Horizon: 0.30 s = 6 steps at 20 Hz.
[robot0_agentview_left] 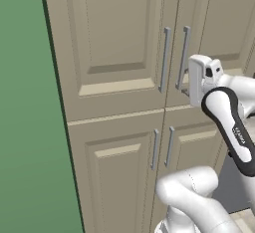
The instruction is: Pick up the sponge and sponge from the sink, and place them back in the cabinet, and close the cabinet doors.
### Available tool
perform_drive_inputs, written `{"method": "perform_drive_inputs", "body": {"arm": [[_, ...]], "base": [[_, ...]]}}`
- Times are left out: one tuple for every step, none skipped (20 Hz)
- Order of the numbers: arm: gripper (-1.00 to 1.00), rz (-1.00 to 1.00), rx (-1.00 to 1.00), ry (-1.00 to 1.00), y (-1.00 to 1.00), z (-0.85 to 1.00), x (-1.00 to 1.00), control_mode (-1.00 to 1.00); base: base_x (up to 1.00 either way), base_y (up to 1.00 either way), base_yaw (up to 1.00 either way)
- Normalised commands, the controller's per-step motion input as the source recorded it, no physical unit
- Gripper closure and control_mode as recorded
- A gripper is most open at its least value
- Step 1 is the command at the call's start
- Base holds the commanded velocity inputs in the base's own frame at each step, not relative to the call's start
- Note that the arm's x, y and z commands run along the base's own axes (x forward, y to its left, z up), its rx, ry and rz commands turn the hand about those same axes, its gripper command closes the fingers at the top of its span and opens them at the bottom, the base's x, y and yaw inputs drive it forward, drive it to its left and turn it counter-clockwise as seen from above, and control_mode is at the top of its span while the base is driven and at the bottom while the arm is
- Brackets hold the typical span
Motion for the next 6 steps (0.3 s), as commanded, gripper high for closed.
{"method": "perform_drive_inputs", "body": {"arm": [[-1.00, 0.00, 0.00, 0.00, 0.04, 0.00, 0.04, -1.00], [-1.00, 0.00, 0.00, 0.00, 0.06, 0.00, 0.06, -1.00], [-1.00, 0.00, 0.00, 0.00, 0.08, 0.00, 0.06, -1.00], [-1.00, 0.00, 0.00, 0.00, 0.08, 0.00, 0.02, -1.00], [-1.00, 0.00, 0.00, 0.00, 0.06, 0.00, 0.00, -1.00], [-1.00, 0.00, 0.00, 0.00, 0.05, 0.00, 0.00, -1.00]], "base": [[0.00, 0.00, 0.00], [0.00, 0.00, 0.00], [0.00, 0.00, 0.00], [0.00, 0.00, 0.00], [0.00, 0.00, 0.00], [0.00, 0.00, 0.00]]}}
